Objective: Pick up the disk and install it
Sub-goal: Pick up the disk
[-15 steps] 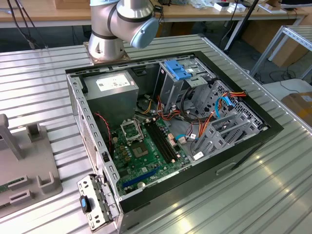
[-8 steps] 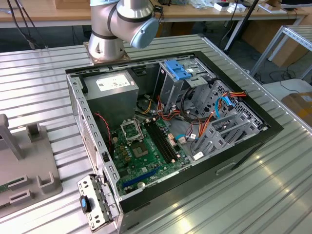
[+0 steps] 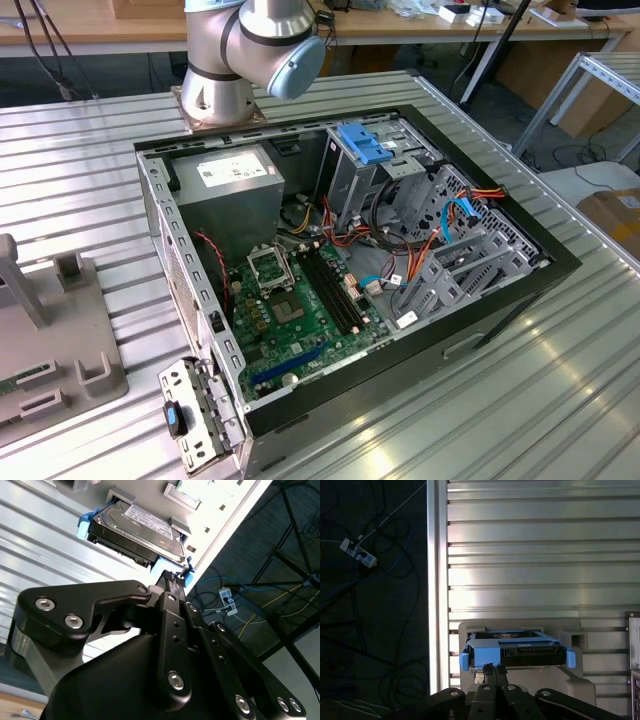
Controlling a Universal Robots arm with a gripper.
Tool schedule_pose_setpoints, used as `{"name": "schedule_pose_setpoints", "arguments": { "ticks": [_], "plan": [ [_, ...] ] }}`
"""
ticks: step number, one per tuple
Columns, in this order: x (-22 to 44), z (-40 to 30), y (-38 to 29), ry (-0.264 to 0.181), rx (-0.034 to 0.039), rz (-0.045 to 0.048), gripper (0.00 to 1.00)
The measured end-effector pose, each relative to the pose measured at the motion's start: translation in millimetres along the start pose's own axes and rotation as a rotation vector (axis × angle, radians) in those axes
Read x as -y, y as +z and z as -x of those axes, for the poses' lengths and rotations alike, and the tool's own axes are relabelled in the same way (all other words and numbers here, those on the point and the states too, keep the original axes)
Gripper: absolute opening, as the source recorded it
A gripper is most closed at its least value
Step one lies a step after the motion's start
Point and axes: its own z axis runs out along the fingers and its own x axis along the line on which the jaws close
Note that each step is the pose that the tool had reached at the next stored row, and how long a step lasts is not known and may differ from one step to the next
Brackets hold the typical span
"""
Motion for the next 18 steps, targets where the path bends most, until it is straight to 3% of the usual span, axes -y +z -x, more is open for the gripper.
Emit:
{"name": "schedule_pose_setpoints", "arguments": {
  "ticks": [5, 8, 18],
  "plan": [
    [0.0, 0.0, 0.0, -0.026, -0.0008, -0.0007, 0.11],
    [0.0, 0.0, 0.0, -0.069, -0.0022, -0.0018, 0.11],
    [0.0, 0.0, 0.0, -0.272, -0.0089, -0.0071, 0.11]
  ]
}}
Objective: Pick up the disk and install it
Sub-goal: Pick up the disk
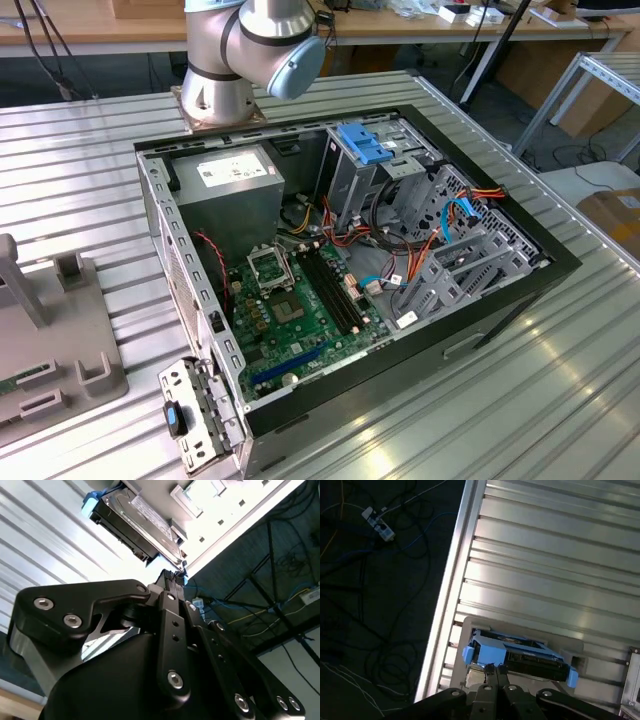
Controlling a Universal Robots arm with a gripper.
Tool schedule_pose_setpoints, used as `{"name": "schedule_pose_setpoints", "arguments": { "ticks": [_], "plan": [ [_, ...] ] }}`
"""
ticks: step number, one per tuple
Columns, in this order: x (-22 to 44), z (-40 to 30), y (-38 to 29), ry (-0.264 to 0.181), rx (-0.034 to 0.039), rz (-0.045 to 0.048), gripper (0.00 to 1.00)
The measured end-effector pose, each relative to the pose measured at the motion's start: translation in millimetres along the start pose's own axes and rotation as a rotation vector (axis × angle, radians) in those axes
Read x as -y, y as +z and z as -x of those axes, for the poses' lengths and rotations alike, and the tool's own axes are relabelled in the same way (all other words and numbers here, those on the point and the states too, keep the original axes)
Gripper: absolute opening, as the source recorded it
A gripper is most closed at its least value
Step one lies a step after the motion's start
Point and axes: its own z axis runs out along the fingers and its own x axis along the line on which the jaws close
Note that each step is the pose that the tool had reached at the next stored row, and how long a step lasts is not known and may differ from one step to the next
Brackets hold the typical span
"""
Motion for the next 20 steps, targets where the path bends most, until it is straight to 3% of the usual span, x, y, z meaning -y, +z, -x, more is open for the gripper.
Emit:
{"name": "schedule_pose_setpoints", "arguments": {
  "ticks": [3, 10, 12, 15, 20],
  "plan": [
    [0.0, 0.0, 0.0, -0.095, -0.0031, -0.0025, 0.11],
    [0.0, 0.0, 0.0, -0.232, -0.0076, -0.0061, 0.11],
    [0.0, 0.0, 0.0, -0.303, -0.0099, -0.0080, 0.11],
    [0.0, 0.0, 0.0, -0.369, -0.0121, -0.0096, 0.11],
    [0.0, 0.0, 0.0, -0.376, -0.0123, -0.0098, 0.11]
  ]
}}
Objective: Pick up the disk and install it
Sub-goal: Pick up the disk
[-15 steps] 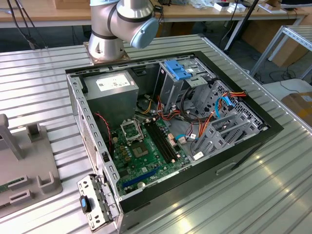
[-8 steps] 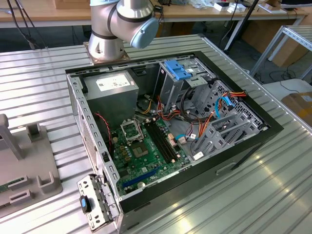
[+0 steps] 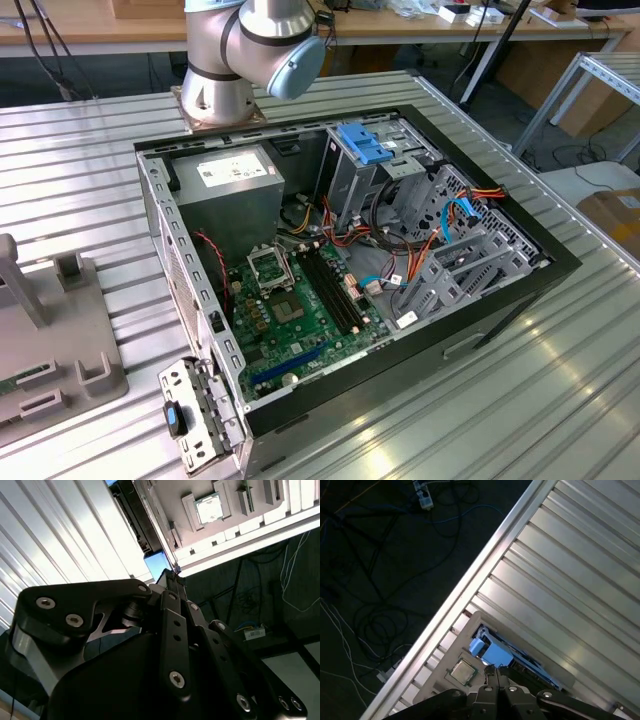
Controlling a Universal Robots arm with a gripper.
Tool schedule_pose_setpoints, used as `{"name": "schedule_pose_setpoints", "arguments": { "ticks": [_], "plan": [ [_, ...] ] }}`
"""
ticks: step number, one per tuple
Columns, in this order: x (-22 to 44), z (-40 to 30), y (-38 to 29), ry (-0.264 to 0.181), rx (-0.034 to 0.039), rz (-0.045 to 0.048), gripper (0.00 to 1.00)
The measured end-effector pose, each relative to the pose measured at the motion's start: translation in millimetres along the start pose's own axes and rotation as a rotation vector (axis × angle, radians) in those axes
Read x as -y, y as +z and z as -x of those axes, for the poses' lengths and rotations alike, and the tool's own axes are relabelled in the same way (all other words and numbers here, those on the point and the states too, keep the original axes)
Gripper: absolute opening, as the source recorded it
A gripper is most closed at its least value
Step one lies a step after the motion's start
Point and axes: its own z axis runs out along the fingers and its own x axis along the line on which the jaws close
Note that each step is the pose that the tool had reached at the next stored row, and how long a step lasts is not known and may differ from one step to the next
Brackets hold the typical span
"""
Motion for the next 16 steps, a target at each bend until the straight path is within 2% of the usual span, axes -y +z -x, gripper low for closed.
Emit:
{"name": "schedule_pose_setpoints", "arguments": {
  "ticks": [2, 6, 13, 16],
  "plan": [
    [0.0, 0.0, 0.0, -0.002, -0.0001, -0.0001, 0.11],
    [0.0, 0.0, 0.0, -0.048, -0.0015, -0.0012, 0.11],
    [-0.1, 0.0, 0.0, -0.067, -0.0022, -0.0018, 0.11],
    [-0.1, 0.1, 0.0, -0.107, -0.0035, -0.0028, 0.11]
  ]
}}
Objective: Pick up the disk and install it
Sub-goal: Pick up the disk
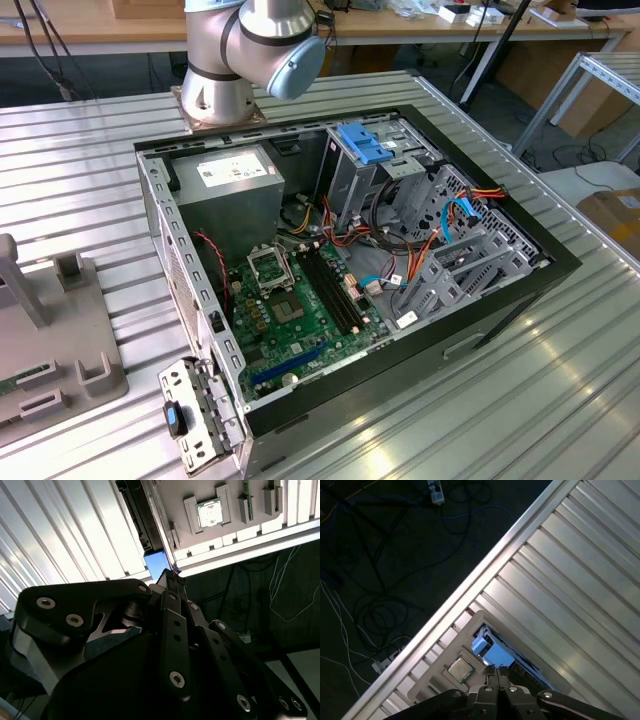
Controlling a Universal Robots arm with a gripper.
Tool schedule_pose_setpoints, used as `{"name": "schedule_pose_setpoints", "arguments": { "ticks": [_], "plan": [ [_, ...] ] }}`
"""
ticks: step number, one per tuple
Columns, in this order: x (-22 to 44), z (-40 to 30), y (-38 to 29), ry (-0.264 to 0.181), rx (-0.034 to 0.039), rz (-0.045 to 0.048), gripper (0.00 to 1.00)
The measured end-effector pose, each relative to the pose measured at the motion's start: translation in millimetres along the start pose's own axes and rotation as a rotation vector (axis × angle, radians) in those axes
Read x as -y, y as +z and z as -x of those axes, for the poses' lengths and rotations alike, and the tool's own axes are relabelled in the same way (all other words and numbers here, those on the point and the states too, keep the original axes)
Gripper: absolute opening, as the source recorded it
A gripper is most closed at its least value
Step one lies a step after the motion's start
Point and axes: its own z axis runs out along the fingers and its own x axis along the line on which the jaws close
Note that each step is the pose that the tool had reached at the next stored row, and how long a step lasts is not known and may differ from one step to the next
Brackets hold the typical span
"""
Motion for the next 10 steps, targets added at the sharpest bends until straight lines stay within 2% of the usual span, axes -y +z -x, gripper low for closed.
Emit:
{"name": "schedule_pose_setpoints", "arguments": {
  "ticks": [4, 10],
  "plan": [
    [-0.2, 0.1, 0.0, -0.045, -0.0015, -0.0012, 0.11],
    [-0.5, -0.4, 0.0, -0.064, -0.0021, -0.0017, 0.11]
  ]
}}
